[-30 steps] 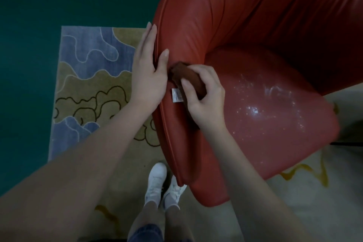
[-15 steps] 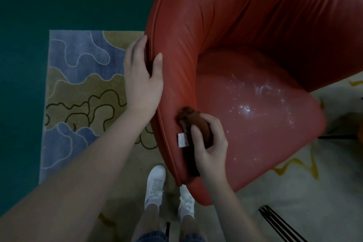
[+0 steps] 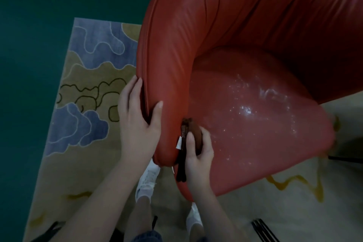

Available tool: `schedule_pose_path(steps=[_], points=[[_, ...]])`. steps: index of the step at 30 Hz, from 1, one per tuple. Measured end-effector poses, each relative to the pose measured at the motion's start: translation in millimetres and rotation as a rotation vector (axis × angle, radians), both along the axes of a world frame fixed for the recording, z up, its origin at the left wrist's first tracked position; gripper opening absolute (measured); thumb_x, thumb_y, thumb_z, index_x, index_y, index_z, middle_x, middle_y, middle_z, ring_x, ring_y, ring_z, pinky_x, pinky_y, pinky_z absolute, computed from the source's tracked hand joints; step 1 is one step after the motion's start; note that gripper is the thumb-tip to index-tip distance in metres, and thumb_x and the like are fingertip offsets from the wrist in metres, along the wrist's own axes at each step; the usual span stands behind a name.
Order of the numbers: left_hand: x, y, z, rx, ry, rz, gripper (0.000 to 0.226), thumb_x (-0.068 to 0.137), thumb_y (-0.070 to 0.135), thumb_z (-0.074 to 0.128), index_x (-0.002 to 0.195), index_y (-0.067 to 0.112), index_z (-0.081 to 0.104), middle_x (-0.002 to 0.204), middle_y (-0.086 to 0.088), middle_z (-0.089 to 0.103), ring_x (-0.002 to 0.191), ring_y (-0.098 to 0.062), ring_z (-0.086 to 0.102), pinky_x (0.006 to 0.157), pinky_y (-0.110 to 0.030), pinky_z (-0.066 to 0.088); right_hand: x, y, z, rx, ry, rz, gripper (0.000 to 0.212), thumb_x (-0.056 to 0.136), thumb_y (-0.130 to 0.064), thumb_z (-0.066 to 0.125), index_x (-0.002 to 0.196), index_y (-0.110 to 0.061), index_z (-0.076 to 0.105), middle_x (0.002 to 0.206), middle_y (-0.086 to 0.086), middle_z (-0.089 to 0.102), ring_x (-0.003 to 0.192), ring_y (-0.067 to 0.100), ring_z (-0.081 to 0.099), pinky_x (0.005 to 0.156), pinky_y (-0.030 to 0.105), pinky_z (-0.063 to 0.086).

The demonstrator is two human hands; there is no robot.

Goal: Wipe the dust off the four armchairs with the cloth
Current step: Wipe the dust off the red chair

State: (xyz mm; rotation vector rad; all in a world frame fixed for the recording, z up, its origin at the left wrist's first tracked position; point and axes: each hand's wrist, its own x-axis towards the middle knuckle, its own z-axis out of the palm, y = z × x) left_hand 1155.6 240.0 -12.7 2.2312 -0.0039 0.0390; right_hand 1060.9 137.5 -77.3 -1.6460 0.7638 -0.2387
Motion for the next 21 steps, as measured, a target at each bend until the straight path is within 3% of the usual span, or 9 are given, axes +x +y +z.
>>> schedule_pose_path(steps=[3, 7, 9, 12, 15, 18, 21], points=[[-16.3, -8.8, -0.2, -0.006, -0.003, 0.078, 0.057, 0.097, 0.025, 0.06, 0.147, 0.01, 0.039, 0.153, -0.003, 0.033, 0.142, -0.014, 0.031, 0.116, -0.013, 0.021, -9.1, -4.2, -5.1, 0.029, -0.01, 0.05, 0.038, 0.094, -0.043, 0.051, 0.119, -0.016, 0.061, 0.11, 0.0, 0.066, 0.106, 0.018, 0.062, 0.092, 0.041, 0.051], [-39.9, -9.9, 0.5, -0.001, -0.011, 0.127, 0.054, 0.098, 0.028, 0.058, 0.147, 0.015, 0.04, 0.148, -0.003, 0.038, 0.138, -0.017, 0.038, 0.116, -0.04, 0.033, -23.9, -26.7, -16.2, 0.001, 0.055, 0.217, 0.039, 0.091, -0.04, 0.053, 0.117, -0.012, 0.063, 0.107, 0.001, 0.066, 0.102, 0.013, 0.062, 0.09, 0.024, 0.048], [-57.4, -11.3, 4.0, 0.001, 0.004, 0.139, 0.053, 0.098, 0.027, 0.057, 0.147, 0.015, 0.041, 0.146, -0.005, 0.04, 0.135, -0.02, 0.041, 0.115, -0.043, 0.035, -36.4, -44.4, -15.8, -0.062, 0.113, 0.289, 0.032, 0.091, -0.034, 0.057, 0.114, -0.013, 0.065, 0.106, 0.001, 0.067, 0.1, 0.012, 0.061, 0.088, 0.02, 0.045], [-90.7, -15.7, 6.5, 0.062, 0.0, 0.14, 0.052, 0.098, 0.025, 0.056, 0.146, 0.01, 0.043, 0.145, -0.007, 0.042, 0.136, -0.017, 0.039, 0.115, -0.022, 0.027, -53.1, -74.4, -13.5, -0.134, 0.189, 0.333, 0.02, 0.093, -0.018, 0.062, 0.113, -0.013, 0.065, 0.106, 0.0, 0.067, 0.1, 0.014, 0.06, 0.09, 0.025, 0.046], [-129.8, -22.3, 1.9, 0.076, 0.027, 0.154, 0.055, 0.097, 0.03, 0.052, 0.147, 0.009, 0.041, 0.149, -0.007, 0.038, 0.139, -0.018, 0.037, 0.111, -0.007, 0.019, -64.5, -99.1, -11.5, -0.188, 0.234, 0.379, 0.024, 0.094, -0.018, 0.062, 0.117, -0.015, 0.065, 0.11, 0.001, 0.066, 0.106, 0.017, 0.06, 0.095, 0.034, 0.047], [-172.9, -23.8, -10.8, 0.125, 0.047, 0.095, 0.057, 0.1, 0.035, 0.049, 0.149, 0.01, 0.037, 0.156, -0.007, 0.03, 0.144, -0.019, 0.031, 0.115, -0.02, 0.022, -73.7, -114.3, -11.9, -0.231, 0.279, 0.409, 0.026, 0.093, -0.021, 0.063, 0.118, -0.014, 0.064, 0.111, 0.004, 0.066, 0.107, 0.021, 0.061, 0.096, 0.037, 0.048], [-209.0, -23.3, -28.9, 0.197, 0.13, -0.004, 0.061, 0.098, 0.044, 0.042, 0.149, 0.013, 0.036, 0.153, -0.005, 0.036, 0.139, -0.018, 0.036, 0.11, -0.034, 0.03, -82.9, -123.9, -13.7, -0.27, 0.334, 0.417, 0.023, 0.094, -0.023, 0.062, 0.115, -0.015, 0.064, 0.106, 0.005, 0.066, 0.102, 0.024, 0.062, 0.091, 0.04, 0.05]])
